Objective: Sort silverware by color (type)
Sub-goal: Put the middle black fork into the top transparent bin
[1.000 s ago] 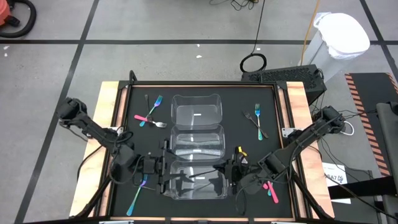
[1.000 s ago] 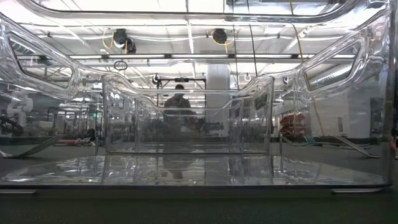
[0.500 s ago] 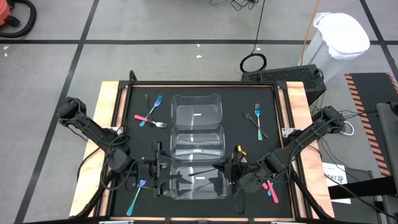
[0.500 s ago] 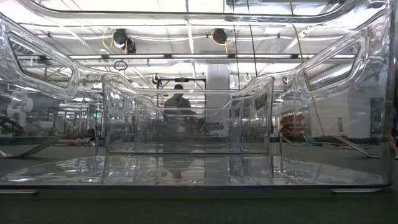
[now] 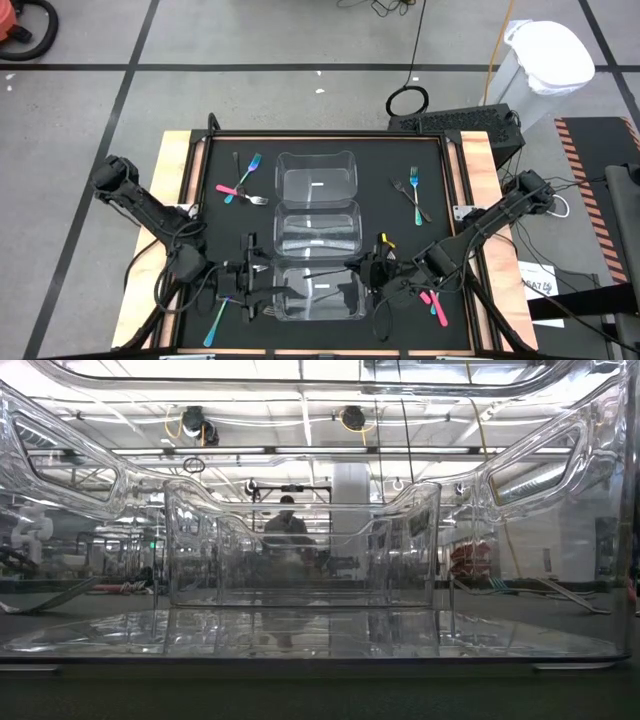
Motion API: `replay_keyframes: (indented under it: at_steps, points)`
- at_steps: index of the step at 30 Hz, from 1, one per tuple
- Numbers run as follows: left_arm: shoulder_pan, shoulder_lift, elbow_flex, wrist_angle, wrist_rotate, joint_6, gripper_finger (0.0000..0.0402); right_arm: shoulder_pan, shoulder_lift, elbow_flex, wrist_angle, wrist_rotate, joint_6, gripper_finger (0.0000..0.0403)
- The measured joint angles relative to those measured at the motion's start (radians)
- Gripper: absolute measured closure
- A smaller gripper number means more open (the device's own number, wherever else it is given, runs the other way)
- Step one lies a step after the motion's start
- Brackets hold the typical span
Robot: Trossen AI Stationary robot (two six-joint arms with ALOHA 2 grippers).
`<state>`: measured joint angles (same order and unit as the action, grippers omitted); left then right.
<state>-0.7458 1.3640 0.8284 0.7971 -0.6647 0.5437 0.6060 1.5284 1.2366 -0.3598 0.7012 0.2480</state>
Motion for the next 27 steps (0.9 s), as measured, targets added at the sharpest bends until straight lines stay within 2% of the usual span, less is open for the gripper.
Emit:
replay_keyframes:
  at_steps: [4,9,15,18,27]
  points:
    - [-0.011,0.000,0.000,-0.008,0.000,0.010,0.0178,-0.016,0.000,0.000,-0.040,-0.001,0.047,0.0402]
    - [0.023,0.000,0.000,-0.060,-0.024,-0.142,0.0178,-0.050,0.002,0.000,-0.080,-0.071,0.119,0.0402]
    - [0.102,0.000,0.000,-0.176,-0.046,-0.303,0.0178,-0.085,0.015,0.000,-0.096,-0.087,0.151,0.0402]
    - [0.133,0.000,0.000,-0.205,-0.048,-0.360,0.0178,-0.101,0.024,0.000,-0.097,-0.130,0.152,0.0402]
    - [0.192,0.000,0.000,-0.338,-0.015,-0.483,0.0178,-0.124,0.042,0.000,-0.102,-0.131,0.136,0.0402]
